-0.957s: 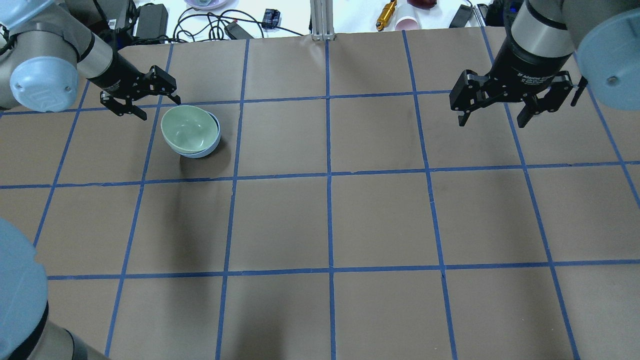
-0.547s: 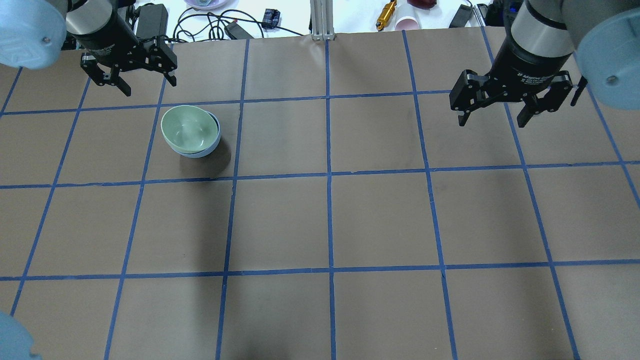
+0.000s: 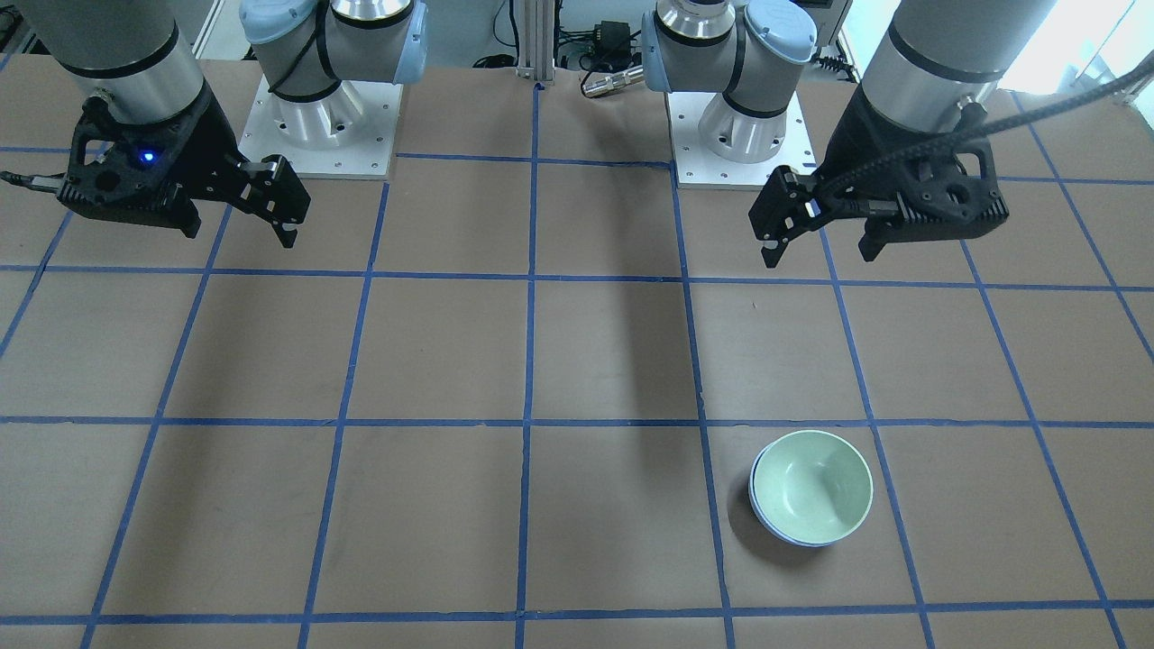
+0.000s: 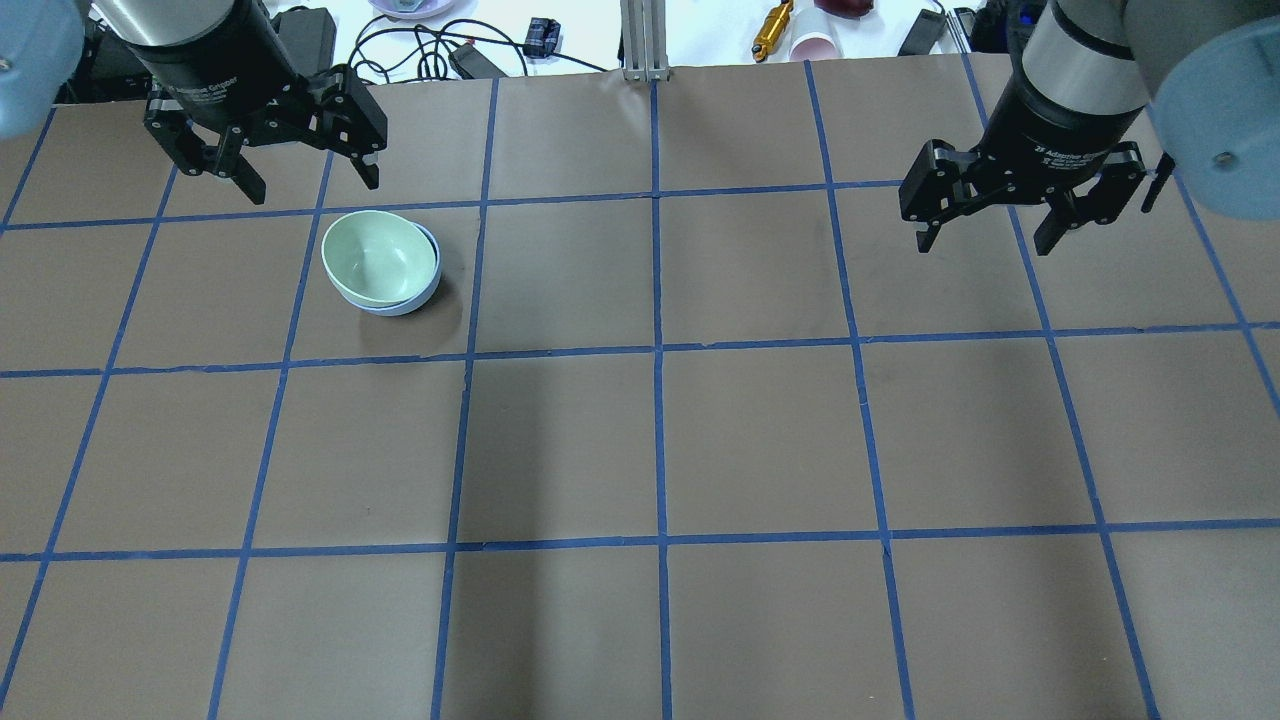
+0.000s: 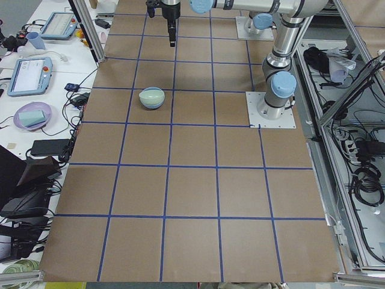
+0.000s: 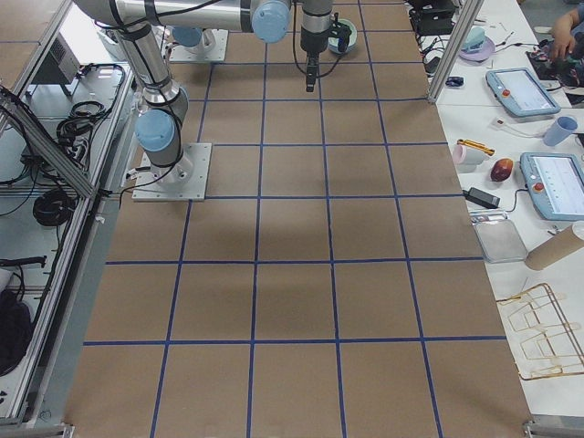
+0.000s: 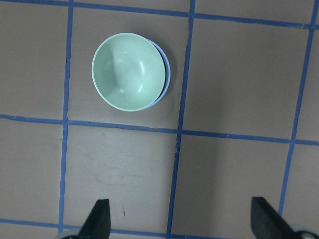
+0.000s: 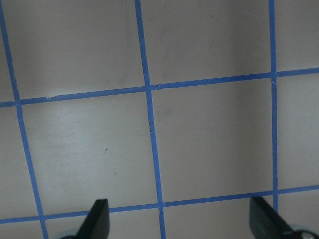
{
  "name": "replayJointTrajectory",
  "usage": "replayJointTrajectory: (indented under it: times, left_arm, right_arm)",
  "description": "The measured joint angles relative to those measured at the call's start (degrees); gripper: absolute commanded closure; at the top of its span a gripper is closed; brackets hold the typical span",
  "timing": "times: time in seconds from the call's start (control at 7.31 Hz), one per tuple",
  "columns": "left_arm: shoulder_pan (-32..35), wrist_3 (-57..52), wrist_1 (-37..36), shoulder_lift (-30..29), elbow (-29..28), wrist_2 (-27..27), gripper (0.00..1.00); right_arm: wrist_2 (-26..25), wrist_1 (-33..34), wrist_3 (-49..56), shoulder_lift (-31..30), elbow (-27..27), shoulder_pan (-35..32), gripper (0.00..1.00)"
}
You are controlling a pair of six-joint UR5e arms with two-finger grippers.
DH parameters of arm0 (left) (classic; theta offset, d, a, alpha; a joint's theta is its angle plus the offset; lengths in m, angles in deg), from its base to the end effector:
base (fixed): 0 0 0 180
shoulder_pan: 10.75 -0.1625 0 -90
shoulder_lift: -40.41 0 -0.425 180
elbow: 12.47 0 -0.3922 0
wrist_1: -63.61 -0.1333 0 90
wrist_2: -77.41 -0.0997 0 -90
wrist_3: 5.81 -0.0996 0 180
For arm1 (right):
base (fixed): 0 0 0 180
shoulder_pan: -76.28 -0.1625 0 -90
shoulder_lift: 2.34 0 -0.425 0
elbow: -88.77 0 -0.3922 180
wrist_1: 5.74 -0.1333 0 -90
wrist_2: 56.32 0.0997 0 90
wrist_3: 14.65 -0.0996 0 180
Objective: Stack green bowl on blue bowl
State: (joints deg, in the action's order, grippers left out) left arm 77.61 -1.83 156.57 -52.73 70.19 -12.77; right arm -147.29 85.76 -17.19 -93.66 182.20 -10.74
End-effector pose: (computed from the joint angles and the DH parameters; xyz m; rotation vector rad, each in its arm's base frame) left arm -0.1182 -0.5199 0.5182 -0.1539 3.1349 -0.0341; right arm 0.1064 -0.4870 0.4723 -0.1503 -3.1210 -0.0167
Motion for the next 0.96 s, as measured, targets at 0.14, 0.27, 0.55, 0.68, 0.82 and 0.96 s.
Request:
replayJointTrajectory:
  times: [0.14,0.27,0.55,0.68,0.82,0.96]
  left_arm:
    - [0.2,0.0,0.3,1.3,1.2,-0.1,0.00]
    - [0.3,0.0,0.3,2.1,1.9,-0.1,0.00]
    - [0.4,0.0,0.3,2.7,2.3,-0.1,0.00]
    - [0.4,-0.1,0.2,2.8,2.3,-0.1,0.00]
    - [0.4,-0.1,0.1,2.9,2.3,-0.1,0.00]
    - [0.4,0.0,0.1,3.0,2.4,-0.1,0.00]
  right_arm:
    - [0.0,0.0,0.0,0.0,0.0,0.0,0.00]
    - [0.0,0.0,0.0,0.0,0.0,0.0,0.00]
    - [0.0,0.0,0.0,0.0,0.0,0.0,0.00]
    - [0.0,0.0,0.0,0.0,0.0,0.0,0.00]
    - [0.0,0.0,0.0,0.0,0.0,0.0,0.00]
    - [0.0,0.0,0.0,0.0,0.0,0.0,0.00]
